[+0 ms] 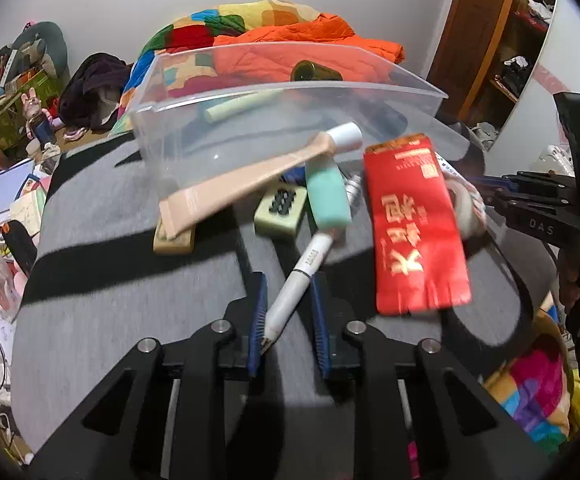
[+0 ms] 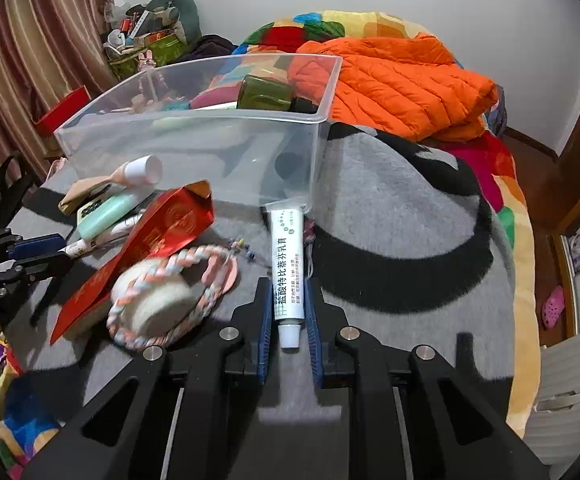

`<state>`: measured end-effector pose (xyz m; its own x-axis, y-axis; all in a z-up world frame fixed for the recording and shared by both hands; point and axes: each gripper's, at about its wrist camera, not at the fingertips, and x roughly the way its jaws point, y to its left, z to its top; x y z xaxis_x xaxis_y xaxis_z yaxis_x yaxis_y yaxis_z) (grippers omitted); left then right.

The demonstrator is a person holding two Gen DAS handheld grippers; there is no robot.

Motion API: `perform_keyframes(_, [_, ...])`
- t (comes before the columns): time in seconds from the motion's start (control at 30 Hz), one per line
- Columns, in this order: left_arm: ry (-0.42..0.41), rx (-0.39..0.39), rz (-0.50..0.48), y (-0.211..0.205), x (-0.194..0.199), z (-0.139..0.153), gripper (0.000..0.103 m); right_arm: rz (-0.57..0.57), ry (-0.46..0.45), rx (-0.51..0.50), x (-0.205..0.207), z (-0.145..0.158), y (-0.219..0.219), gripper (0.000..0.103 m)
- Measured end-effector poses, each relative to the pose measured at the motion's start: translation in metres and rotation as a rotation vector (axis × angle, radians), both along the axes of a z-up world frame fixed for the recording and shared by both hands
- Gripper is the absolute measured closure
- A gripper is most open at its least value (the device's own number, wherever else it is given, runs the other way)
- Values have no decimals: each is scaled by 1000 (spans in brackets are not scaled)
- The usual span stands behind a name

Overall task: Organize objects
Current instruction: 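Grasp the white toothpaste tube with the right tool while the left tool grasps the white pen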

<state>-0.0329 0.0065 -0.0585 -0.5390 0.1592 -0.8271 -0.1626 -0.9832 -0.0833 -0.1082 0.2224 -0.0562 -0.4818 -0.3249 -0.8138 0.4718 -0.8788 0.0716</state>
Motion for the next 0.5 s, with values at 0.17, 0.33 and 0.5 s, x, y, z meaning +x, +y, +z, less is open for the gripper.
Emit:
perform_keyframes(0.17, [-10,2,1,-5,26,3,87,-24,-24,-33,22,-1,12,89])
perform_keyframes(0.33, [-28,-17,-15,-8,43,6,88,-45,-41,-62,41,1,25,89])
perform_keyframes(0.5, [-41,-30,-36,-2,26,6,86,-41,-48,-58,45,3,26,88])
